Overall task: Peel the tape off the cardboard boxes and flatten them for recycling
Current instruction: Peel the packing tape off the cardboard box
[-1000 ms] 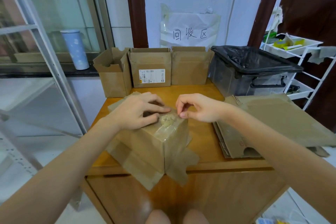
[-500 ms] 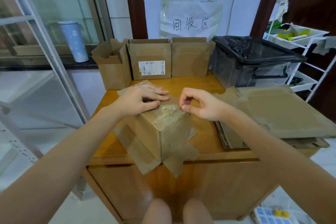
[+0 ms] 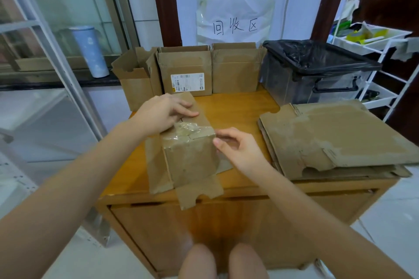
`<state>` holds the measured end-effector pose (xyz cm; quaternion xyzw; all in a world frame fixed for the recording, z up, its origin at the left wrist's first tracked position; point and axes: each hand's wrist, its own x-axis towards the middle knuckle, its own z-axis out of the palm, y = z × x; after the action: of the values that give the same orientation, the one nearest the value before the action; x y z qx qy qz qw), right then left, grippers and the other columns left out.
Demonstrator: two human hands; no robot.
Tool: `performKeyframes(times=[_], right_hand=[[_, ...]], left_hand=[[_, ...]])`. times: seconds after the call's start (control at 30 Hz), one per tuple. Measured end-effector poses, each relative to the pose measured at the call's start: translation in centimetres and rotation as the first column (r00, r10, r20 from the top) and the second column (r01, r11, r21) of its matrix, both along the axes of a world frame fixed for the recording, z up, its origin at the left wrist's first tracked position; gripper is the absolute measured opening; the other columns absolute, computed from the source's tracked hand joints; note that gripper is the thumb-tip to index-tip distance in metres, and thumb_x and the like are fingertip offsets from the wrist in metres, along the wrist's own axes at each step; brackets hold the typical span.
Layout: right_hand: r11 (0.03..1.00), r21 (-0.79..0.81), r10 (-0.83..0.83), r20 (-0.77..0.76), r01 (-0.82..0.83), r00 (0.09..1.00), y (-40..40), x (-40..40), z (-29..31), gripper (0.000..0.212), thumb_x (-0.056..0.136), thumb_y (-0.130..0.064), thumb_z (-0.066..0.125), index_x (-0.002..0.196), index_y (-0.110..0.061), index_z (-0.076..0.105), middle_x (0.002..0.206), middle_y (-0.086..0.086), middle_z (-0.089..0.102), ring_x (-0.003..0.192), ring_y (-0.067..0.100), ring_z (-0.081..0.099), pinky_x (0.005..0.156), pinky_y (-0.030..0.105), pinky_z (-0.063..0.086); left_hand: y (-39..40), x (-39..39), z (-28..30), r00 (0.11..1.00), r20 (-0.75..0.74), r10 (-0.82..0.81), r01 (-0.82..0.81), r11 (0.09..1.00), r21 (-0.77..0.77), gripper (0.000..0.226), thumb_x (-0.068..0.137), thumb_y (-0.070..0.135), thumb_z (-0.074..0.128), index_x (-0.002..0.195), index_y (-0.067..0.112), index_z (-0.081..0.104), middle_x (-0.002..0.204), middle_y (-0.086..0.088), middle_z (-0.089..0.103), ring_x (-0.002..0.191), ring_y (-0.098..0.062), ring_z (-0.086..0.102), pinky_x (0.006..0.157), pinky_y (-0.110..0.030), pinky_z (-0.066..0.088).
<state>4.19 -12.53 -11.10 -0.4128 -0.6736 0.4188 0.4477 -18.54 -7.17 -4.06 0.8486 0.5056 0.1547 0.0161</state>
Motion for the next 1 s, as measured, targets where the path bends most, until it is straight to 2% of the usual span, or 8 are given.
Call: performKeyframes(times=[0.07,0.17,0.3,0.43,0.5,0.67,0.87,1.0], right_hand=[[0.998,0.035,-0.047,-0.036,0.048,0.998,-0.1,-0.8,0.1,0.028,0.09,-0.016,0.065,0.117,-0.016,0.061,0.112,-0.003,0.062,0.101,0.01,0.061,0.087,0.018,0.051],[0.997,0.068,-0.014,-0.083,0.02,0.996,-0.1,-1.1,0.4,0.03,0.088,-0.014,0.067,0.116,-0.021,0.06,0.113,0.0,0.062,0.096,0.003,0.06,0.083,0.013,0.048],[0.999,0.036,0.03,-0.117,-0.026,0.993,-0.2,-1.2,0.4,0.025,0.081,-0.011,0.074,0.102,-0.02,0.064,0.101,0.002,0.068,0.09,0.004,0.064,0.083,0.019,0.051],[0.995,0.059,0.093,-0.174,-0.084,0.98,-0.9,-1.7,-0.5,0.018,0.086,-0.005,0.067,0.103,-0.01,0.065,0.102,0.009,0.067,0.088,0.004,0.064,0.081,0.017,0.05],[0.993,0.094,0.088,-0.191,-0.071,0.978,-1.1,-2.0,-0.8,0.016,0.088,-0.003,0.063,0.101,-0.012,0.065,0.102,0.01,0.066,0.088,0.007,0.063,0.082,0.018,0.051],[0.981,0.194,0.012,-0.161,0.02,0.987,-0.4,-2.6,-0.9,0.013,0.084,-0.005,0.069,0.09,-0.016,0.068,0.089,-0.002,0.066,0.084,0.013,0.062,0.08,0.023,0.052],[0.97,0.245,0.04,-0.179,0.005,0.983,0.1,-3.1,-0.7,0.014,0.084,0.003,0.066,0.082,-0.011,0.066,0.081,-0.005,0.061,0.076,0.007,0.056,0.069,0.014,0.045],[0.966,0.26,0.038,-0.089,-0.014,0.995,0.3,-3.6,-0.4,0.018,0.087,0.006,0.059,0.08,-0.011,0.058,0.079,-0.007,0.055,0.073,0.009,0.05,0.067,0.016,0.041]], left_hand=[[-0.2,0.4,-0.7,0.977,0.201,0.067,-0.046,0.993,-0.104,0.044,0.094,0.001,0.054,0.106,0.041,0.068,0.136,0.011,0.055,0.133,-0.014,0.041,0.111,-0.033,0.031],[-0.7,0.3,-1.4,0.873,0.476,0.106,-0.011,0.98,-0.198,0.052,0.091,-0.011,0.051,0.087,0.038,0.07,0.133,0.006,0.058,0.133,-0.014,0.042,0.115,-0.029,0.026],[-0.8,-0.4,-1.1,0.852,0.52,0.057,0.075,0.971,-0.229,0.055,0.089,-0.013,0.051,0.081,0.037,0.074,0.119,0.017,0.061,0.128,-0.008,0.047,0.113,-0.026,0.028],[-0.7,-1.2,-0.9,0.838,0.545,-0.024,0.171,0.96,-0.221,0.064,0.086,-0.014,0.055,0.073,0.046,0.074,0.103,0.029,0.067,0.12,0.001,0.053,0.11,-0.02,0.033],[-0.5,-1.3,-1.0,0.821,0.569,-0.044,0.19,0.961,-0.2,0.063,0.085,-0.015,0.057,0.072,0.044,0.074,0.1,0.028,0.068,0.118,0.0,0.055,0.108,-0.018,0.035],[-0.3,-1.4,-1.2,0.793,0.605,-0.069,0.218,0.96,-0.177,0.056,0.085,-0.011,0.06,0.07,0.041,0.075,0.097,0.024,0.07,0.116,-0.003,0.057,0.105,-0.018,0.038],[0.1,-1.3,-1.7,0.776,0.628,-0.067,0.21,0.965,-0.157,0.054,0.087,-0.009,0.058,0.067,0.038,0.075,0.095,0.023,0.071,0.114,-0.004,0.059,0.107,-0.024,0.039],[0.1,-1.4,-1.8,0.782,0.619,-0.078,0.213,0.966,-0.147,0.054,0.087,-0.01,0.058,0.07,0.037,0.076,0.097,0.023,0.071,0.115,-0.005,0.058,0.107,-0.024,0.039]])
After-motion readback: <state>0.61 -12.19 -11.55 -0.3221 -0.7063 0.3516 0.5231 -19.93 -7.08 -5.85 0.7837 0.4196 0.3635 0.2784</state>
